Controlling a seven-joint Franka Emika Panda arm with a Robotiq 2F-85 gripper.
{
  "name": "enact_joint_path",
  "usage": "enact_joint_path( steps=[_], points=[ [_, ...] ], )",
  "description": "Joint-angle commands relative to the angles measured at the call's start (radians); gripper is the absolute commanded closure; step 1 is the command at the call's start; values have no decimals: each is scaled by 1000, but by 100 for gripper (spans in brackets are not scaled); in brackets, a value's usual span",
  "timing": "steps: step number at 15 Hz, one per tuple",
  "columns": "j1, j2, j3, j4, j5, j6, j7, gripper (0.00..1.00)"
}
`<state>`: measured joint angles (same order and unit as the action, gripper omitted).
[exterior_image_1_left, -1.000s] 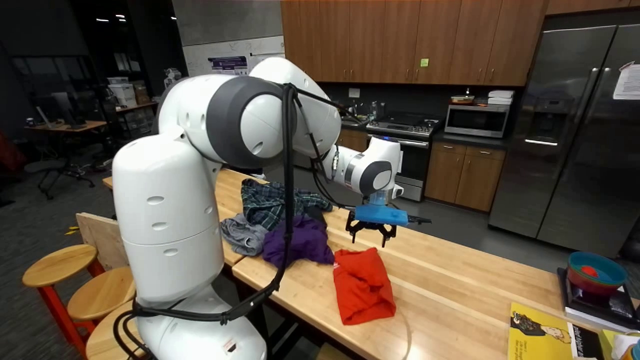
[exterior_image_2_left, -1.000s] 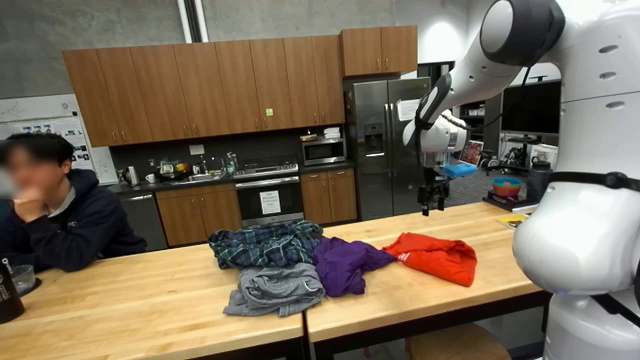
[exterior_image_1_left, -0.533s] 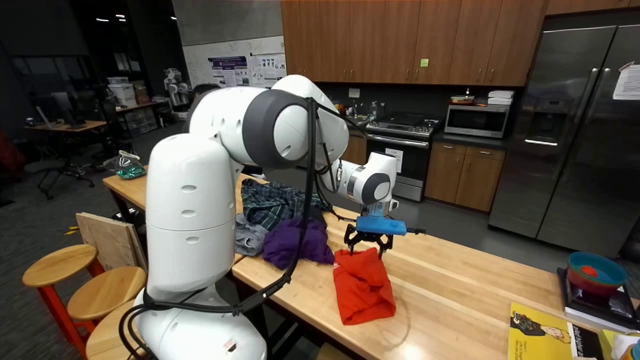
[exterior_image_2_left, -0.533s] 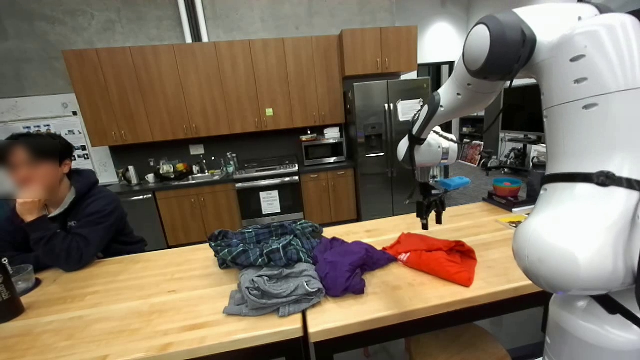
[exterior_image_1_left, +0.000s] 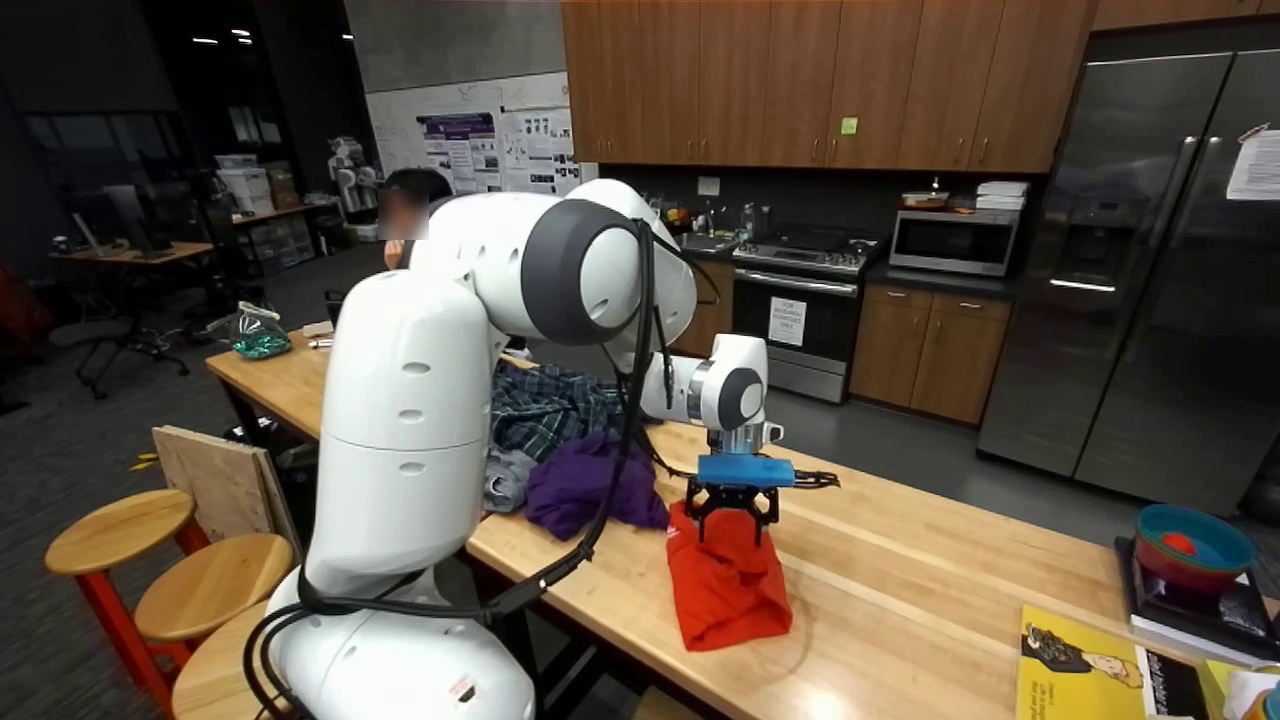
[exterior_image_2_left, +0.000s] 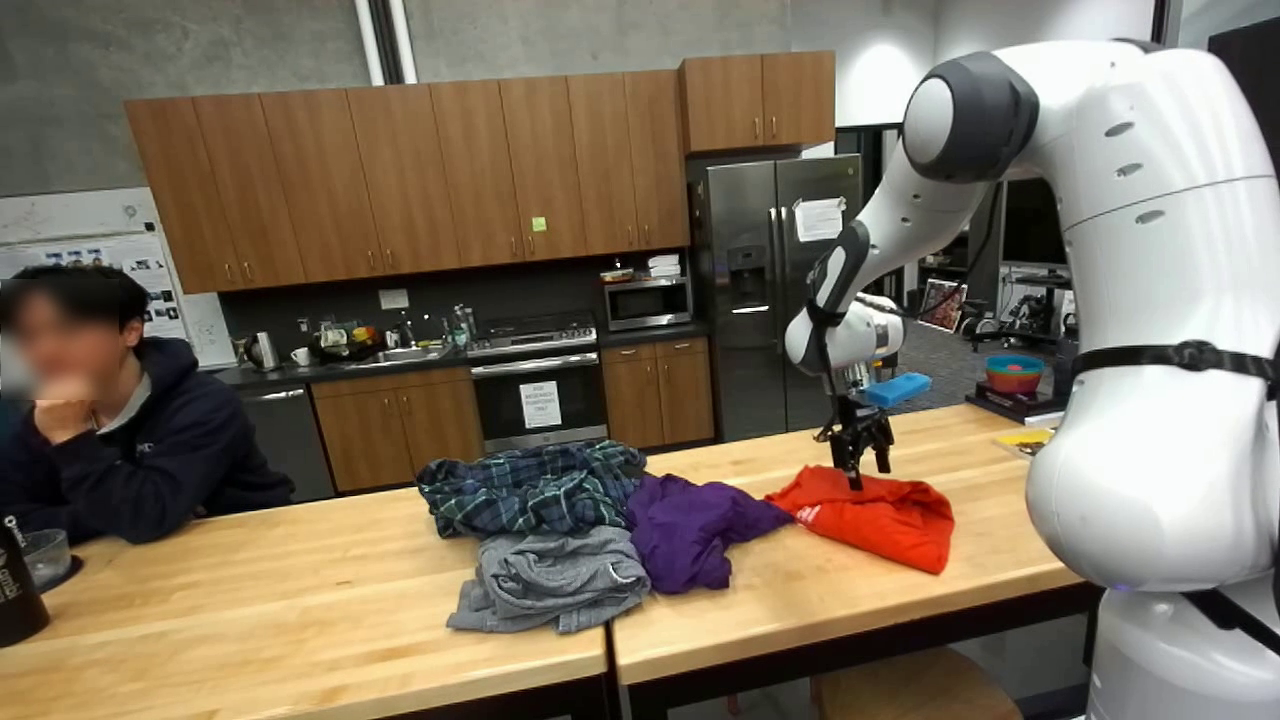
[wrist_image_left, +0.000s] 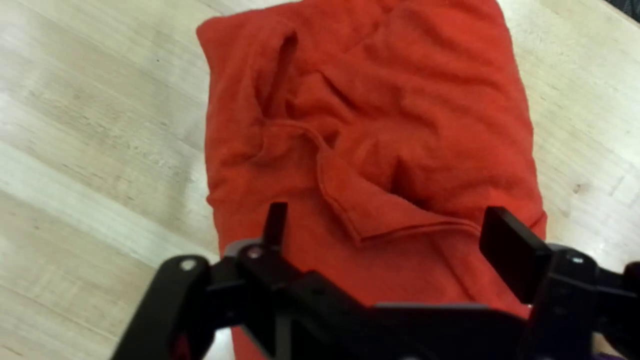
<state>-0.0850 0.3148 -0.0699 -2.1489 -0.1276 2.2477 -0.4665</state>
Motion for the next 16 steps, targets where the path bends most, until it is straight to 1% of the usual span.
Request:
enact_joint_path(
  steps=[1,2,10,11,16],
  points=[
    [2,-44,1,-56,-63,24,77,30],
    [0,-49,1,-62,-69,24,86,35],
    [-2,-49,7,-67,-73,30,88,98],
    [-3,-50,8,-67,-72,30,85,100],
    [-2,-58,10,-71,-72,35,87,100]
  ],
)
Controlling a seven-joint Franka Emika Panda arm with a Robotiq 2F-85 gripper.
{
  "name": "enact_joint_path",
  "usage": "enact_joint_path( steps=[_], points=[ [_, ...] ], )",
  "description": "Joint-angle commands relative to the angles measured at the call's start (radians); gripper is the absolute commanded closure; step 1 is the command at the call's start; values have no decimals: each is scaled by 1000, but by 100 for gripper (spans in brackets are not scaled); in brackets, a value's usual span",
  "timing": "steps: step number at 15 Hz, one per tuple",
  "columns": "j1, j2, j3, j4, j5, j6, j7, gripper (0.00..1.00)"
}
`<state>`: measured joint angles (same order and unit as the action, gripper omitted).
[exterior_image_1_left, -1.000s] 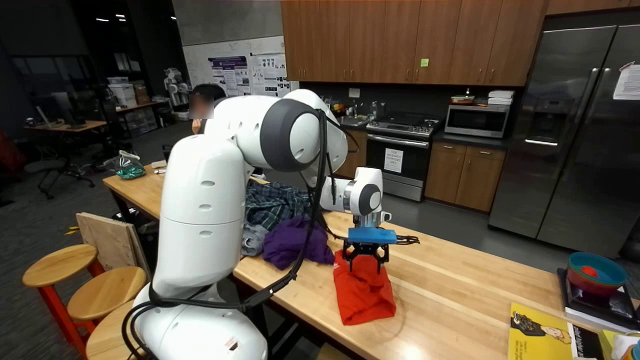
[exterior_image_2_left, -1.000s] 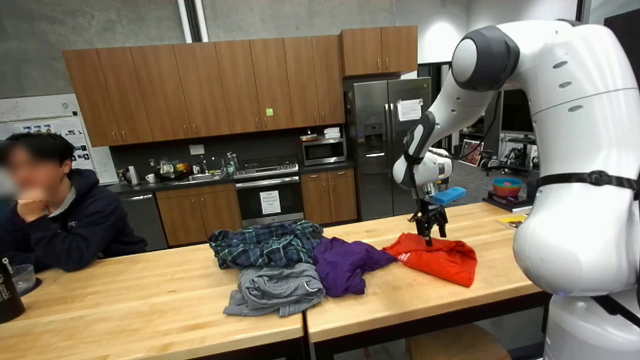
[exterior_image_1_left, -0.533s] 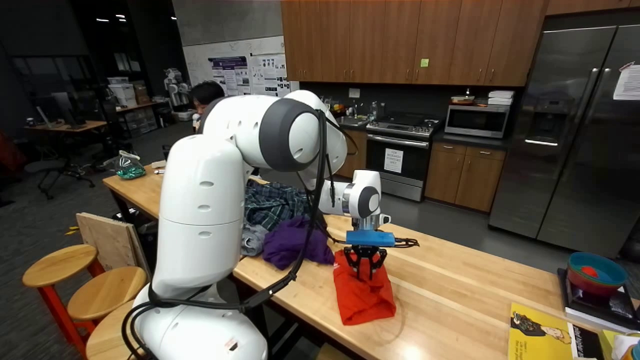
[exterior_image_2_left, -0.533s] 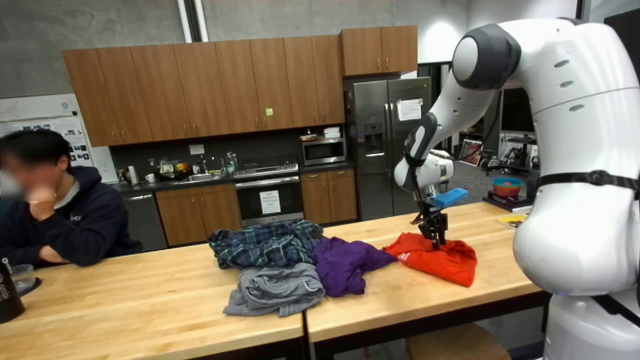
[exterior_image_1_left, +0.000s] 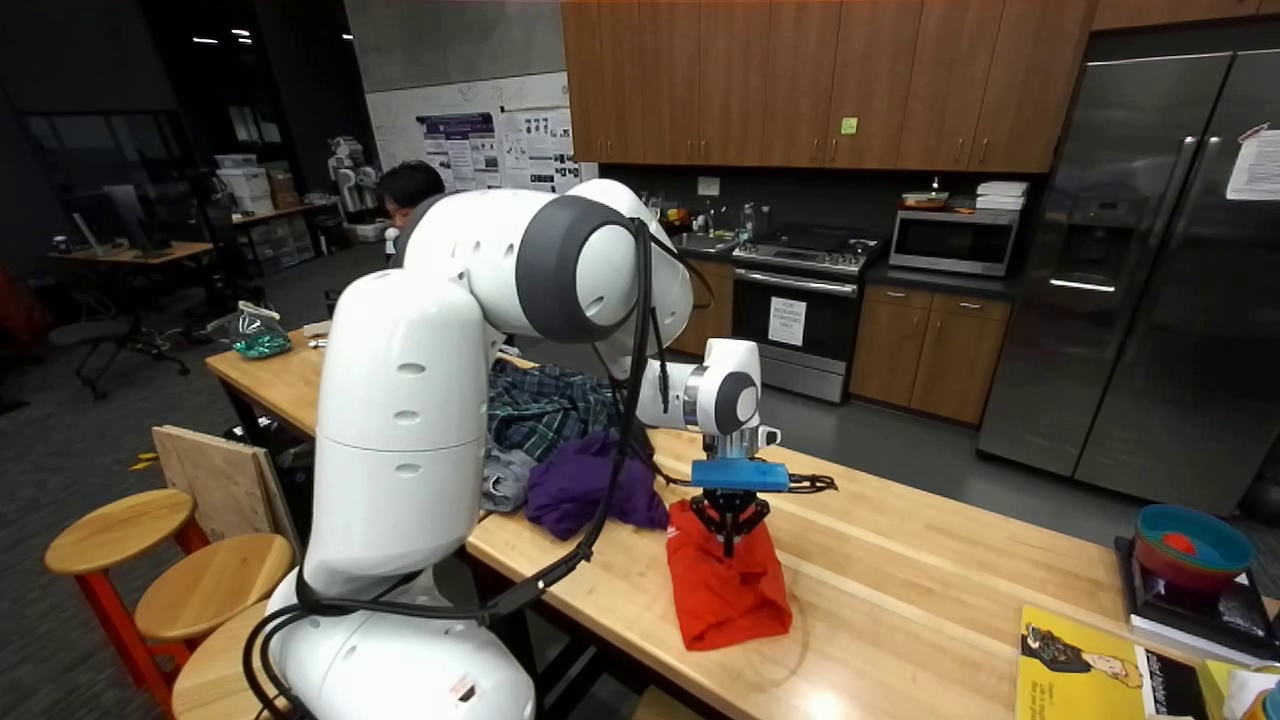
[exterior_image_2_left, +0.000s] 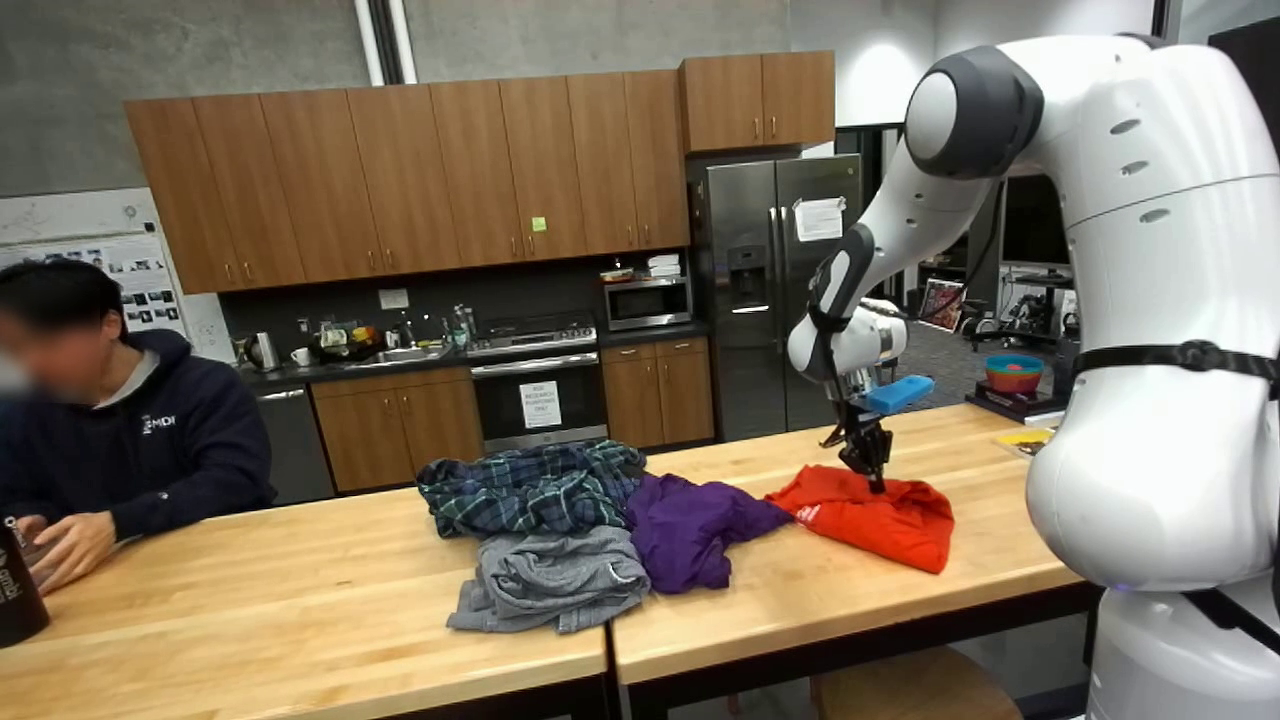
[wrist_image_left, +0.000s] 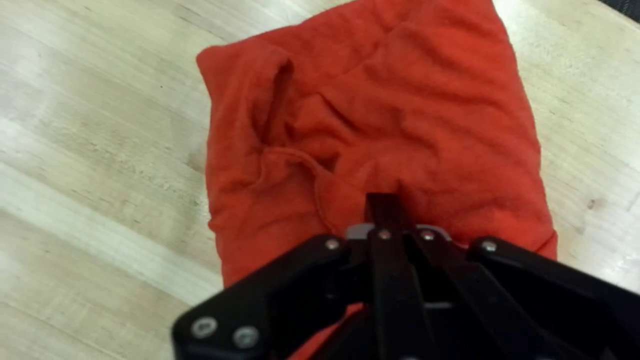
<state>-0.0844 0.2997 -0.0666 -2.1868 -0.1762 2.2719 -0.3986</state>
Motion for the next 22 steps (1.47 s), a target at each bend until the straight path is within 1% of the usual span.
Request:
enact_joint_path(
  steps=[1,2,4,13,14,15,16,17,18,22],
  points=[
    [-2,-46,7,-34,-23,10,21,74],
    [-2,-49,7,-35,-23,9,21,73],
    [-1,-52,8,-35,-25,12,20,63],
    [-4,-9,16,1,-10,14,18,4],
    [-5,-6,17,3,-8,17,13,47],
    [-6,-4,18,4,-7,20,9,42],
    [-8,-2,19,4,-6,21,6,43],
    [-10,2,19,7,-2,22,0,48],
    [-13,4,20,8,2,21,-6,54],
    [-22,7,23,5,10,26,-29,87]
  ],
)
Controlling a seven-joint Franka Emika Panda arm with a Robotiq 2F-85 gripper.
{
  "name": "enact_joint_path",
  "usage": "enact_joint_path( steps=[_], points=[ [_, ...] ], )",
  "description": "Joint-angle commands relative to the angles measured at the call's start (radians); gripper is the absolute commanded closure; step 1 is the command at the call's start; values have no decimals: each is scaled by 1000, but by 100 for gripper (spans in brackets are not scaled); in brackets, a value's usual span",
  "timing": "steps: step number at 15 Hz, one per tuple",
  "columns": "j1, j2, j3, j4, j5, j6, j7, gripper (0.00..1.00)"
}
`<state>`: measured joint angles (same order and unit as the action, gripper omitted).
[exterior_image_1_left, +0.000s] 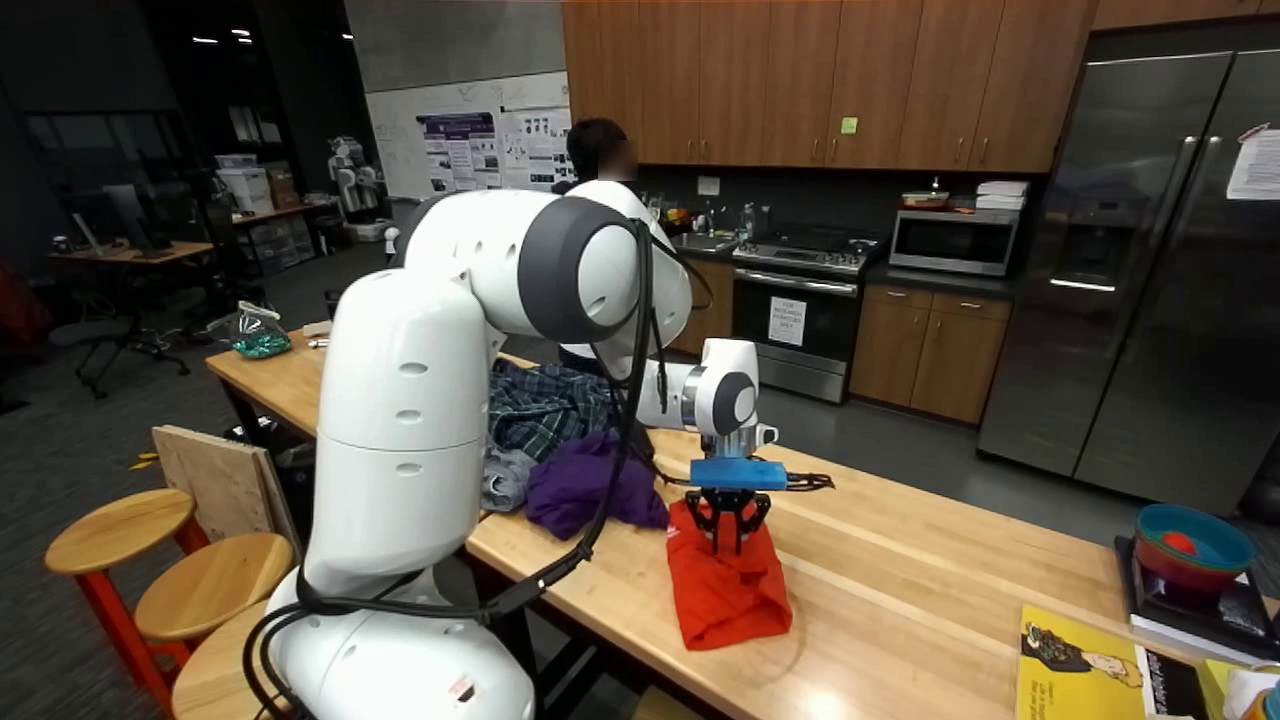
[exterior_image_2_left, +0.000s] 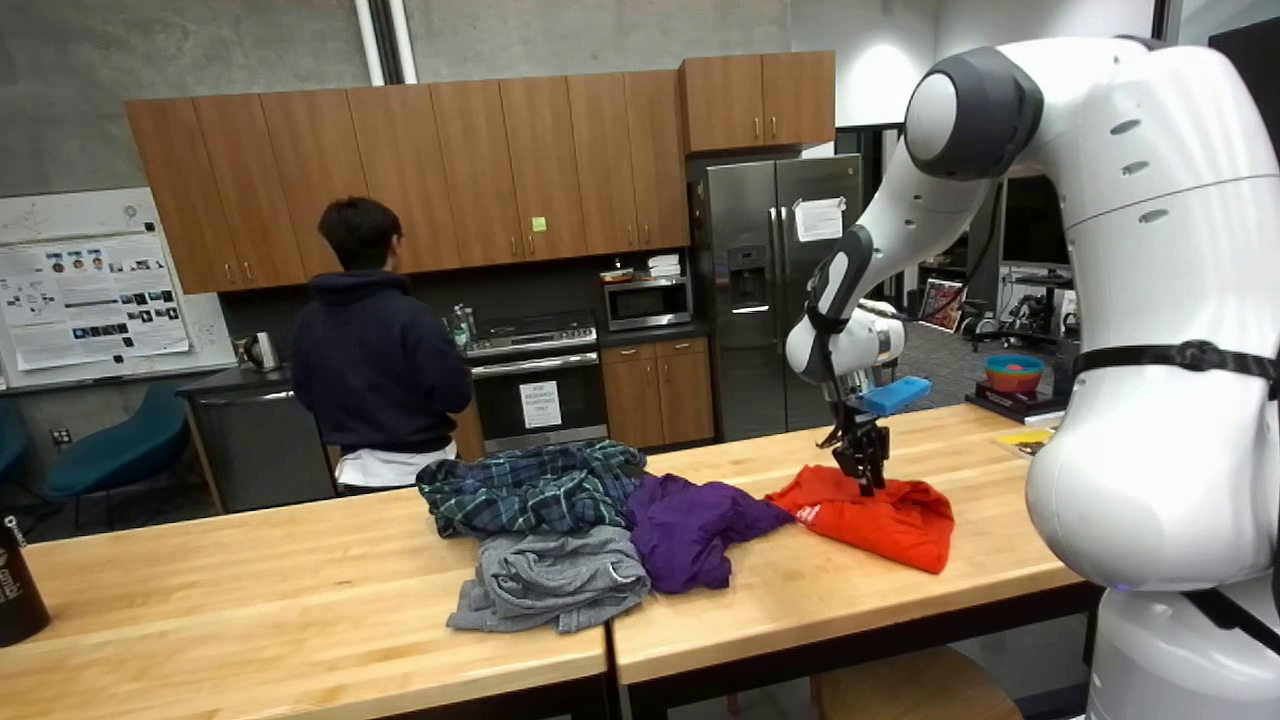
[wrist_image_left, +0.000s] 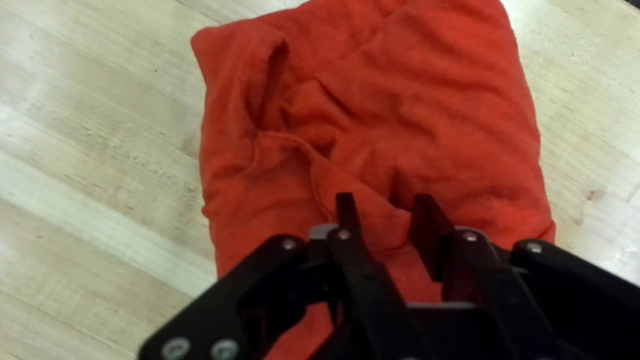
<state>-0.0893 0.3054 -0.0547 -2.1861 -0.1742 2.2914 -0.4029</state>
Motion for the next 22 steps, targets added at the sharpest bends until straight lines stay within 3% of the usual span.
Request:
enact_joint_path(
  steps=[1,5,6,8,12,18,22],
  points=[
    [-18,0,12,3,9,7,-29,96],
    [-21,-4,13,-1,12,11,-38,100],
    [-20,-7,12,-5,14,25,-27,74],
    [-13,-11,5,-18,8,93,28,68],
    [-7,-7,3,-23,16,185,101,42],
    [6,-9,-10,-35,1,216,215,2],
    [5,-22,-13,-55,5,198,252,0]
  ],
)
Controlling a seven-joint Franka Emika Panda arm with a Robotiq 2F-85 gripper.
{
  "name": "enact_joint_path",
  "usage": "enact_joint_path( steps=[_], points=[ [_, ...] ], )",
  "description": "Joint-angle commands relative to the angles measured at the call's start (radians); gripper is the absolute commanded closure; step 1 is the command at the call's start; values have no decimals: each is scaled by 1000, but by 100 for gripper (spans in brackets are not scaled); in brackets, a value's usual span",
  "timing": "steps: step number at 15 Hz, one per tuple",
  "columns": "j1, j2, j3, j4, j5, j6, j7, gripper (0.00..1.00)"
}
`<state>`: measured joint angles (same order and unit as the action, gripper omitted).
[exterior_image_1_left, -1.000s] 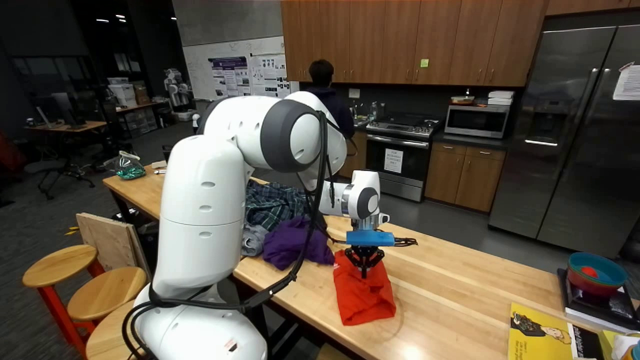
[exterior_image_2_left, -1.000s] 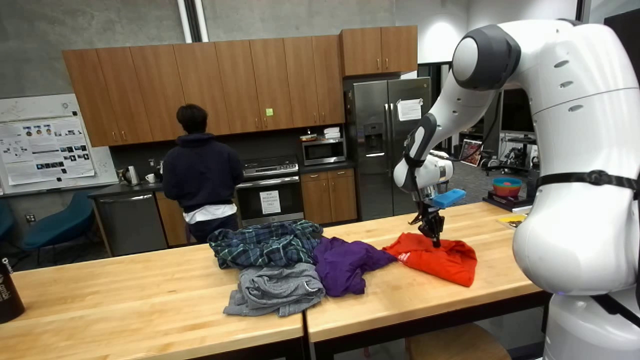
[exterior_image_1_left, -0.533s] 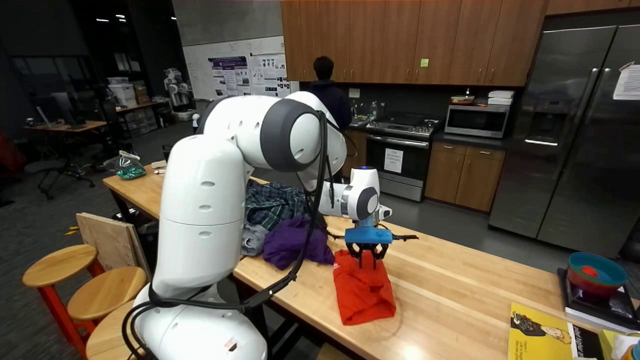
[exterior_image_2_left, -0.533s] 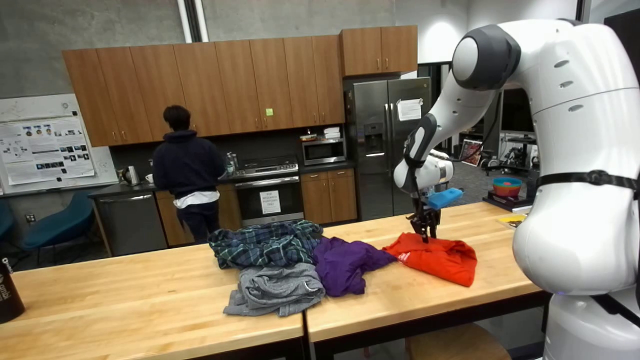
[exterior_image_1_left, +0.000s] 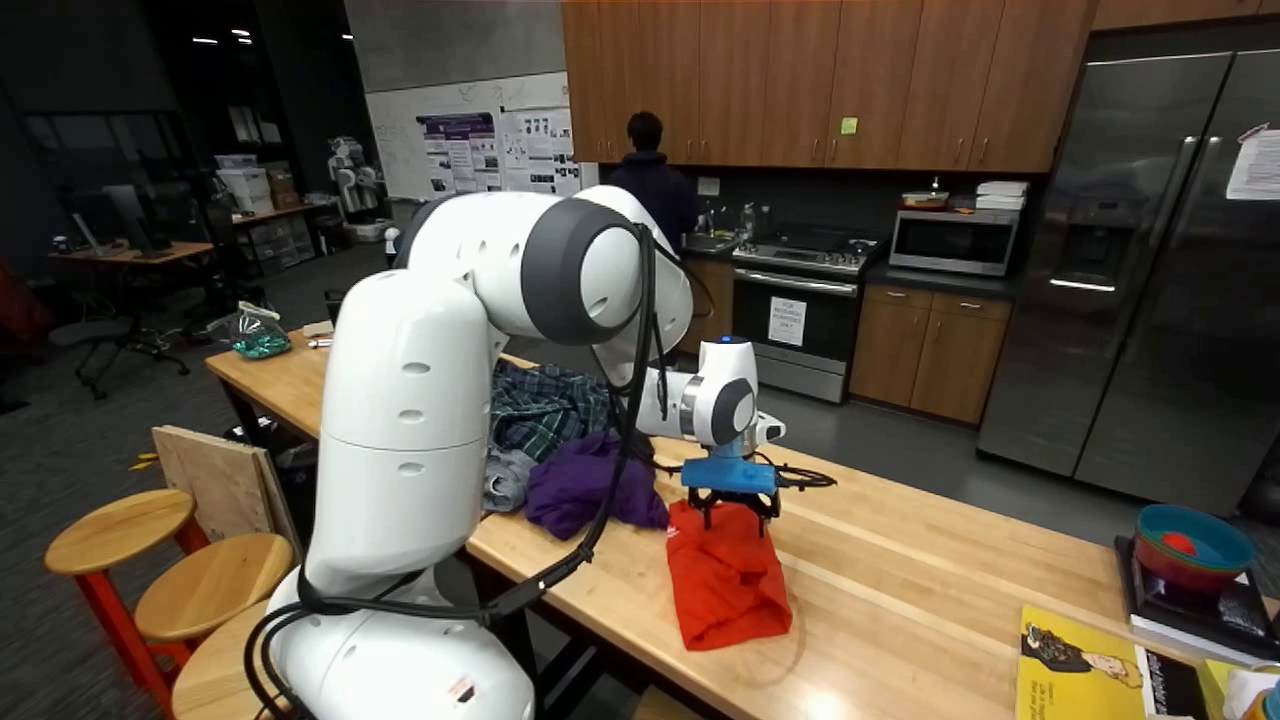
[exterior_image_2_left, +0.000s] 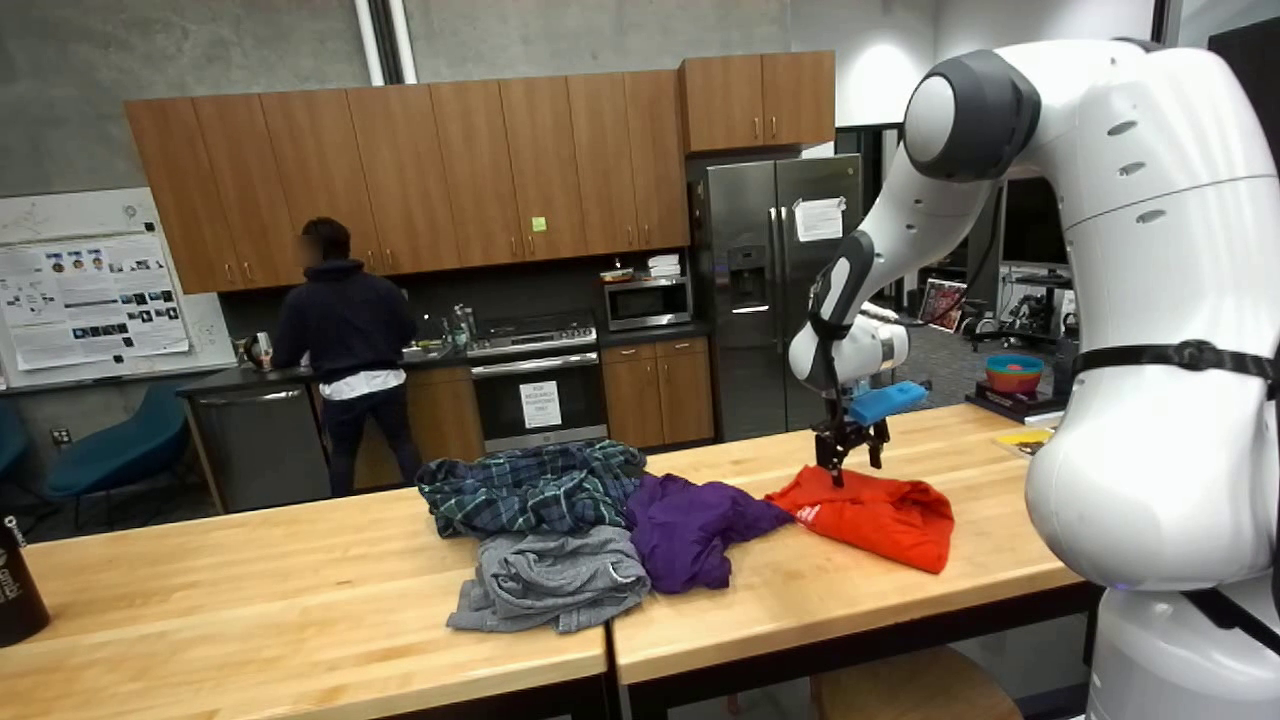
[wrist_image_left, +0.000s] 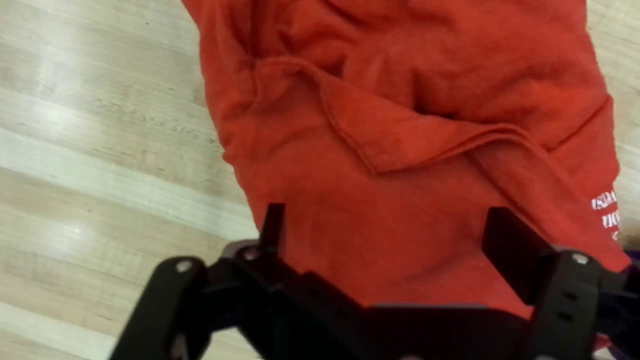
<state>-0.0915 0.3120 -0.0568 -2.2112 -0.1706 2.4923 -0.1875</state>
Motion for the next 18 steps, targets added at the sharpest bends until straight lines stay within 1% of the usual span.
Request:
enact_joint_path(
  steps=[1,11,16,18],
  points=[
    [8,-32,-12,-36,1,-3,45,0],
    [19,-57,-47,-79,-8,11,206,0],
    [26,-73,-65,-95,-5,11,321,0],
    [27,-76,-63,-101,6,11,349,9]
  ],
)
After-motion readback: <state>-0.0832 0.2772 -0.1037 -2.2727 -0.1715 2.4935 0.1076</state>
